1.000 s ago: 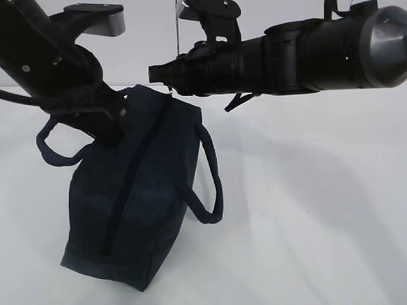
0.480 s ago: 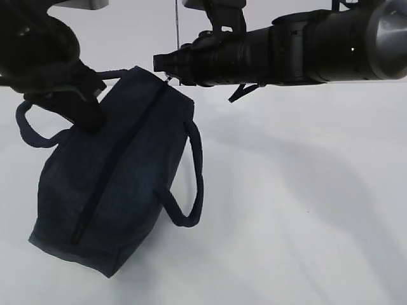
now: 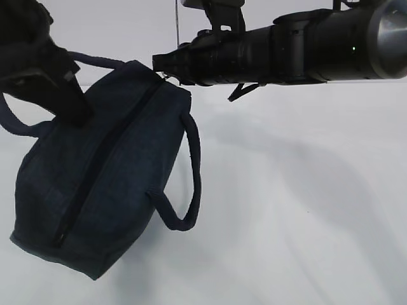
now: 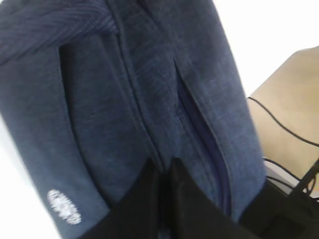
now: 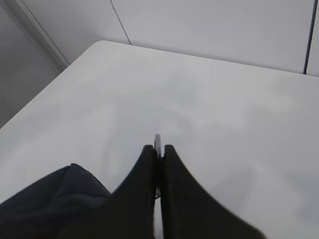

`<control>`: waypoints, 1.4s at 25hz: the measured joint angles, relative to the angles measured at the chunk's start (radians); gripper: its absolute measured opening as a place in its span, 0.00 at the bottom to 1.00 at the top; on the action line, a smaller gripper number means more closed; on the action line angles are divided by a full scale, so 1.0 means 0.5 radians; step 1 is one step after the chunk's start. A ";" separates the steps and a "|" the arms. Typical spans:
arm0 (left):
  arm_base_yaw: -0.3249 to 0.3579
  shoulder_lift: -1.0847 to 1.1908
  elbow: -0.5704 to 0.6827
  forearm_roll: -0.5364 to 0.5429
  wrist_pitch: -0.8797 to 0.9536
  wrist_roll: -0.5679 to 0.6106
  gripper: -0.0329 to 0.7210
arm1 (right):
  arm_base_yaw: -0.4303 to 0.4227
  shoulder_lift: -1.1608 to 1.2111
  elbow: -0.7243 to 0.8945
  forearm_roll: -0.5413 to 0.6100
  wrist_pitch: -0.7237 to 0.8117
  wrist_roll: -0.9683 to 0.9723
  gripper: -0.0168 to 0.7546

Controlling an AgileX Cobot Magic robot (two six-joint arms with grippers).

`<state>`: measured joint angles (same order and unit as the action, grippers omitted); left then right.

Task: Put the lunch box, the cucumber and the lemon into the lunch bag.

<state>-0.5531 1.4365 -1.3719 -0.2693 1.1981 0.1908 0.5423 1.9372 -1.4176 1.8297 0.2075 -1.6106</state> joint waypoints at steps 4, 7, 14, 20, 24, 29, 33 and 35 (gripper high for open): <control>0.000 -0.075 0.000 -0.120 0.013 0.028 0.04 | -0.009 0.000 0.000 0.000 0.002 -0.003 0.03; 0.001 -0.125 0.000 -0.171 0.013 0.035 0.04 | -0.009 0.000 0.000 0.000 0.009 -0.003 0.03; 0.004 -0.243 0.000 -0.263 0.013 0.035 0.04 | -0.009 -0.016 -0.005 0.000 0.119 -0.003 0.03; 0.004 -0.262 0.000 -0.275 0.042 0.035 0.04 | -0.011 -0.016 -0.007 -0.009 0.217 -0.003 0.04; 0.004 -0.262 0.000 -0.330 0.108 0.035 0.04 | -0.031 -0.016 -0.019 -0.016 0.272 -0.008 0.21; 0.004 -0.262 0.000 -0.353 0.150 0.039 0.04 | -0.042 -0.053 -0.042 -0.021 0.247 -0.009 0.57; 0.004 -0.235 0.000 -0.357 0.154 0.039 0.04 | -0.066 -0.251 -0.042 -0.025 0.093 -0.012 0.62; 0.004 -0.190 0.000 -0.358 0.144 0.043 0.04 | -0.102 -0.382 -0.042 -0.025 -0.020 -0.012 0.62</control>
<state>-0.5508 1.3417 -1.3719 -0.4482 1.2700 0.2120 0.4912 1.7463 -1.4388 1.8173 0.1973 -1.6167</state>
